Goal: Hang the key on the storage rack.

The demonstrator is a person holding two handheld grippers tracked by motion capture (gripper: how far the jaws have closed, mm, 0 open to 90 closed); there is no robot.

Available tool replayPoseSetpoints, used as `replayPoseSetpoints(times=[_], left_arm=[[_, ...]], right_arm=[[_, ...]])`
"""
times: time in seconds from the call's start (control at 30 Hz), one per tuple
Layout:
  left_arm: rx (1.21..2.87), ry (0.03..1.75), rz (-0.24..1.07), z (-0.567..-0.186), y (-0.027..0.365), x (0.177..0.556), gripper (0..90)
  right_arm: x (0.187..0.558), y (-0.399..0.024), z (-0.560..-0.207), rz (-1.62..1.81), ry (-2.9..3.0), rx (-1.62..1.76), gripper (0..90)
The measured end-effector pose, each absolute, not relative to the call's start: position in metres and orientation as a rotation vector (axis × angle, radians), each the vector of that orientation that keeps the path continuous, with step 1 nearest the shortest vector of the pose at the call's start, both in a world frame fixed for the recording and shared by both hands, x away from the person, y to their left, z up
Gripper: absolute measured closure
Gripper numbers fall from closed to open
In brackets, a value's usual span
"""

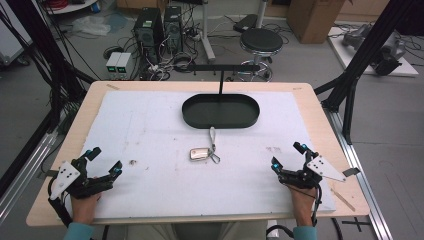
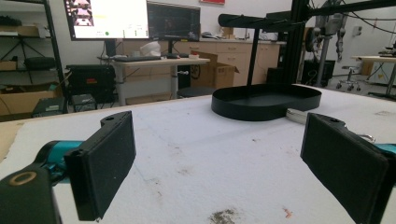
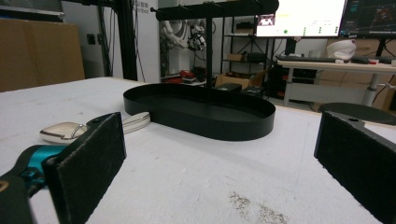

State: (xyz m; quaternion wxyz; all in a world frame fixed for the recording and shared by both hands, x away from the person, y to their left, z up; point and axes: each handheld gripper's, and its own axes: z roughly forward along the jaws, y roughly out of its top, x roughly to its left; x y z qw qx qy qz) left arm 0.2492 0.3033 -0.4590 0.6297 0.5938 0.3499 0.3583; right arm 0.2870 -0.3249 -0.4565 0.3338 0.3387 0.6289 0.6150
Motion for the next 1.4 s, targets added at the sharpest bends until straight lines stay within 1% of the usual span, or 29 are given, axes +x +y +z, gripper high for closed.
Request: replayPoseSetpoints(times=[0.17, 0.23, 0.43, 0.53, 0.57, 0.63, 0.73, 1.1, 1.4], left_arm=[[1.359, 0.802, 0.82, -0.459, 0.303, 0.249, 10.7], [1.36, 0.802, 0.82, -0.459, 0.303, 0.249, 10.7], [1.36, 0.802, 0.82, -0.459, 0.303, 0.249, 10.7], [1.359, 0.802, 0.819, -0.459, 0.303, 0.249, 10.7], [1.358, 0.803, 0.818, -0.459, 0.303, 0.249, 10.7], [1.359, 0.804, 0.816, -0.459, 0.303, 0.249, 10.7], [1.359, 0.805, 0.816, -0.459, 0.303, 0.25, 10.7], [1.36, 0.807, 0.813, -0.459, 0.304, 0.25, 10.7], [1.36, 0.808, 0.812, -0.459, 0.304, 0.25, 10.7]], right_arm=[[0.288, -0.322, -0.454, 1.58, 1.674, 0.891, 1.5], [0.289, -0.318, -0.448, 1.543, 1.683, 0.877, 1.5], [0.296, -0.306, -0.415, 1.571, 1.733, 0.855, 1.5], [0.3, -0.302, -0.406, 1.574, 1.743, 0.849, 1.4], [0.304, -0.298, -0.397, 1.577, 1.759, 0.847, 1.5], [0.306, -0.296, -0.394, 1.58, 1.765, 0.854, 1.5], [0.316, -0.286, -0.378, 1.568, 1.803, 0.881, 1.5], [0.34, -0.256, -0.358, 1.506, 1.953, 0.852, 1.5], [0.362, -0.233, -0.355, 1.435, 2.103, 0.846, 1.5]])
